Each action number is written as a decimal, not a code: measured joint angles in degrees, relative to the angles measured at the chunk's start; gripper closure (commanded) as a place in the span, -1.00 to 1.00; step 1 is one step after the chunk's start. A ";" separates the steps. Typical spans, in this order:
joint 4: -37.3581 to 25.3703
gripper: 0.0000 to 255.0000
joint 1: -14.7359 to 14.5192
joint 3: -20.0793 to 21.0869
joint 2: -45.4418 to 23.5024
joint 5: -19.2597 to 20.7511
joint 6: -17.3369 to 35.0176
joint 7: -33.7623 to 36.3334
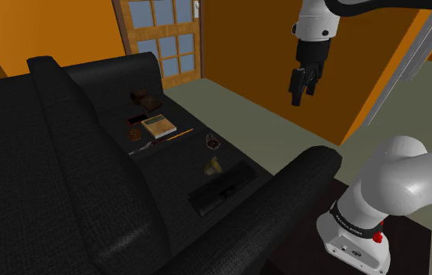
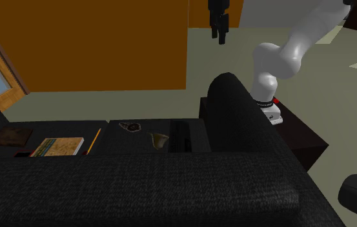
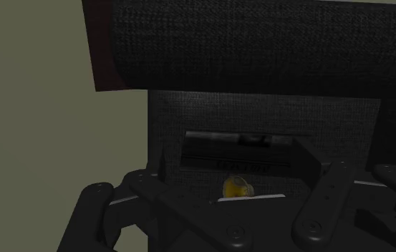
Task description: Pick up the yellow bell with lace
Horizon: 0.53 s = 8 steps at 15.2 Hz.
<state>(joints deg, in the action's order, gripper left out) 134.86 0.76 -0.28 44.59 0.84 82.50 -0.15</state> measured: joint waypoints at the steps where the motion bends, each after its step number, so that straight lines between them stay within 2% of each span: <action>1: 0.00 -1.00 0.00 0.00 0.00 0.00 0.00 0.00; 3: 1.29 -1.00 -0.25 0.11 -0.76 -0.02 2.00 -0.27; 8: 4.93 -1.00 -1.26 0.72 -6.67 -0.16 11.48 -1.09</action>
<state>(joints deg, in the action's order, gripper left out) 139.78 -0.50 0.44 37.92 0.68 93.98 -1.24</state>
